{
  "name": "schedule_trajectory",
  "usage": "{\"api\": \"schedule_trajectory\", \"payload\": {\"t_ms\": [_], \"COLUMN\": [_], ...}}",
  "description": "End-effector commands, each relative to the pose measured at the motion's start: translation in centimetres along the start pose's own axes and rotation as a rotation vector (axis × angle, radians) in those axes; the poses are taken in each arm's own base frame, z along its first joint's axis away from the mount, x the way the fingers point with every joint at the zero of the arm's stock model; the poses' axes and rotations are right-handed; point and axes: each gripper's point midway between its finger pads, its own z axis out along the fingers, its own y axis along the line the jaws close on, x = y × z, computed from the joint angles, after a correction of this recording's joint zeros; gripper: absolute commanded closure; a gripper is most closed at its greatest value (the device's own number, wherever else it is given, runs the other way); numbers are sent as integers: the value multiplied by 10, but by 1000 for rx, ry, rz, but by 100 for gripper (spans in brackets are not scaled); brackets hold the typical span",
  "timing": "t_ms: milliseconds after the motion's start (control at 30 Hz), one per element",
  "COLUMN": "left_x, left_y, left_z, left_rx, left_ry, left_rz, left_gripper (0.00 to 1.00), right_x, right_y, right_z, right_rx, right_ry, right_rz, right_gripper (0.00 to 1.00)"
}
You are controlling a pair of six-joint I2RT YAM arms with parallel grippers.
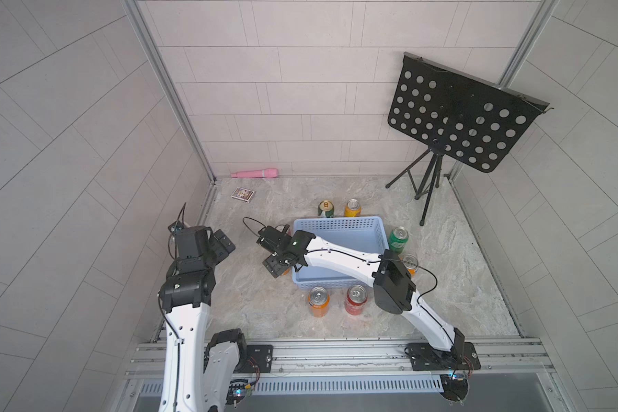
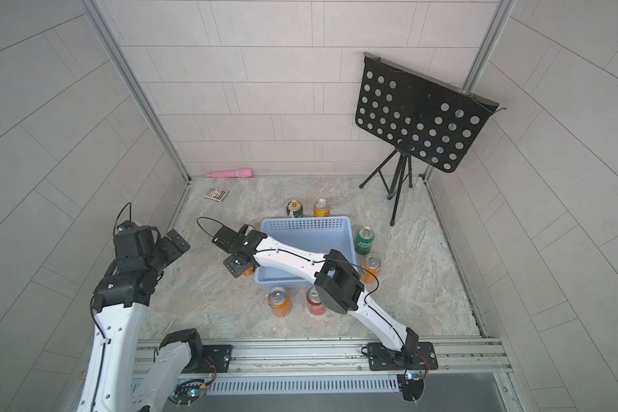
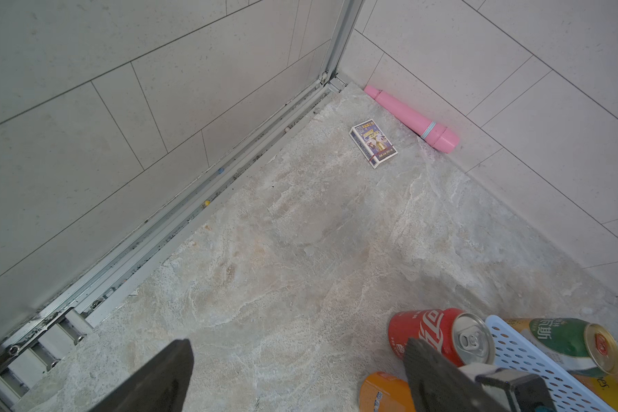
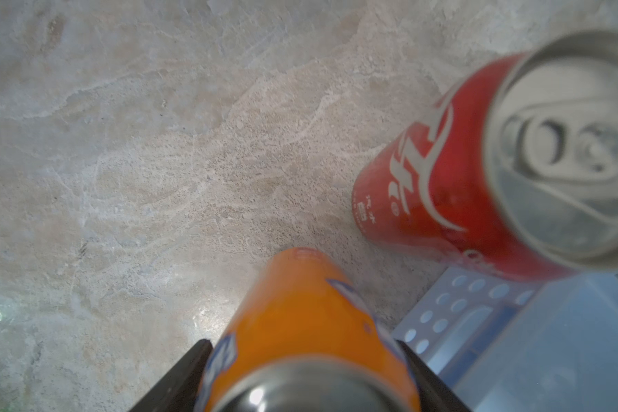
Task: Take out the drinks from the basket
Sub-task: Place the drink at the center of the board.
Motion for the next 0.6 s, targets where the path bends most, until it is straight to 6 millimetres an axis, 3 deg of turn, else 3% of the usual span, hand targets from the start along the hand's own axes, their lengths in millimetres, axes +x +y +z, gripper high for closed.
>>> {"api": "schedule_trajectory", "payload": {"t_ms": [0,167,267,433,567], "left_x": [1,1,1,4,5], "left_y": [3,4,5,-3,-8], "left_z": [1,1,2,7,13], "left_rx": [-8,-11,-14,27,56], "left_ry": [-1,-2,1,18,14], "left_rz": [-7,-12,-15,-21,-23], "left_gripper": [0,0,0,0,0], "right_x": [-23,-40,-50,-65,-68], "right_y": [3,0,-11,-41,-69], "right_z": [-22,-42,-61,-116,-172], "right_rx": [-13,-6,38,152,250], "right_ry": [-76,-142,-186,-286,-395], "right_rz": [4,16,28,41,39], "right_gripper": [13,5,2,0,0]}}
